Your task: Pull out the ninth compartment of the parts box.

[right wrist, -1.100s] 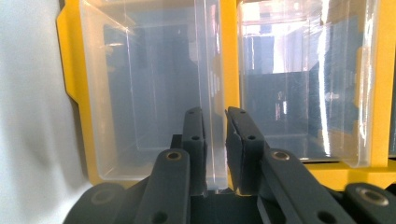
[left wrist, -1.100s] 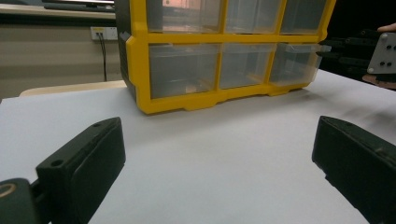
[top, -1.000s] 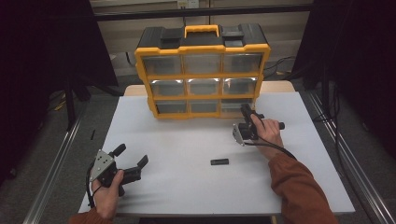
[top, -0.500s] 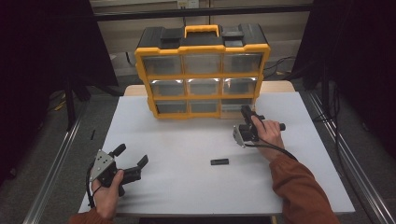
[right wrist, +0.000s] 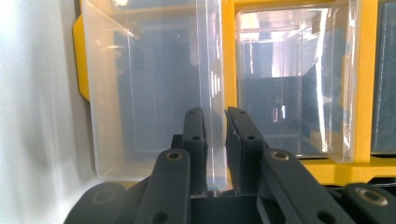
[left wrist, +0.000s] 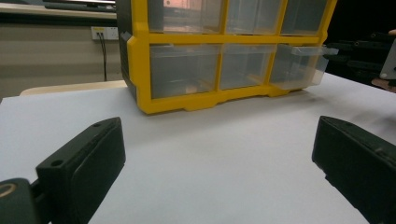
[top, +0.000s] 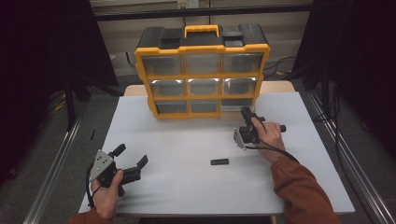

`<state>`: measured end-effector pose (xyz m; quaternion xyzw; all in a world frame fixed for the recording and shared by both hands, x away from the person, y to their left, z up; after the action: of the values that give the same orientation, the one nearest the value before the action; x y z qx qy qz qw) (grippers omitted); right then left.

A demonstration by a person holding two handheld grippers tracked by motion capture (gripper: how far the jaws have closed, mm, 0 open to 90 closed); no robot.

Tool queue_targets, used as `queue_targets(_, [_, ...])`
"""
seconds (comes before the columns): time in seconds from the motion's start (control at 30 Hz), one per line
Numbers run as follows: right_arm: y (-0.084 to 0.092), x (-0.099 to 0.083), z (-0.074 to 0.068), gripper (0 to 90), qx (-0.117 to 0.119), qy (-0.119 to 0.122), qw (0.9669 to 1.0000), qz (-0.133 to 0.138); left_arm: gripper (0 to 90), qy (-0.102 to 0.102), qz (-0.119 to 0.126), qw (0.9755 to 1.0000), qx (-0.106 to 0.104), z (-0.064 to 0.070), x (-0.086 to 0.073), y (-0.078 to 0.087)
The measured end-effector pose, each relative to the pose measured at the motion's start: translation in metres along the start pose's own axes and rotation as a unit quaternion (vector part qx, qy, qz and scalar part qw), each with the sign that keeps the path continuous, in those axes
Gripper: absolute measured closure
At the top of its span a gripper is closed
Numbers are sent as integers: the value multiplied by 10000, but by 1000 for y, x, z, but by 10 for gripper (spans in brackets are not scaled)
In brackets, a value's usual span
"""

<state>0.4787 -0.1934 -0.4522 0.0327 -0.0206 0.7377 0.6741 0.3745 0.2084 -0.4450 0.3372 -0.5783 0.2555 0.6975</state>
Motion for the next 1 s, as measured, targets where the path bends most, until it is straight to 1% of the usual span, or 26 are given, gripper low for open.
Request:
queue_targets(0.23, [3, 0, 0, 795, 18, -5, 10000, 27, 26, 2, -1, 10000, 4, 0, 0, 0])
queue_targets(0.27, [4, 0, 0, 795, -9, 10, 10000, 15, 26, 2, -3, 10000, 7, 0, 0, 0])
queue_targets(0.5, [7, 1, 1, 796, -17, 43, 10000, 85, 26, -14, 7, 10000, 14, 0, 0, -1])
queue_targets(0.53, [8, 1, 0, 796, -10, 9, 10000, 89, 26, -14, 7, 10000, 14, 0, 0, -1])
queue_targets(0.67, [10, 1, 0, 797, -36, 50, 9999, 106, 26, 5, -2, 10000, 19, 0, 0, -1])
queue_targets(0.87, [12, 1, -1, 797, -32, 7, 10000, 72, 26, 4, 1, 10000, 13, 0, 0, 0])
queue_targets(0.97, [12, 2, 0, 797, -49, 32, 9999, 99, 26, 3, -3, 10000, 16, 0, 0, -1])
queue_targets(1.0, [12, 1, -1, 797, -43, 1, 10000, 82, 26, -13, -2, 10000, 19, 0, 0, -1])
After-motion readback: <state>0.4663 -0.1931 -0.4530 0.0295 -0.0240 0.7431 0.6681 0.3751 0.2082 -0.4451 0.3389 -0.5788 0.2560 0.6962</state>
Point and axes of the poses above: each handheld gripper's, and its own axes: y roughly backward along the jaws, x roughly out of its top, z roughly to its right, the point moved 7 cm from there along -y, roughly forward along the jaws, and after that the axes turned 5 degrees about -x, right-handed, at the moved point
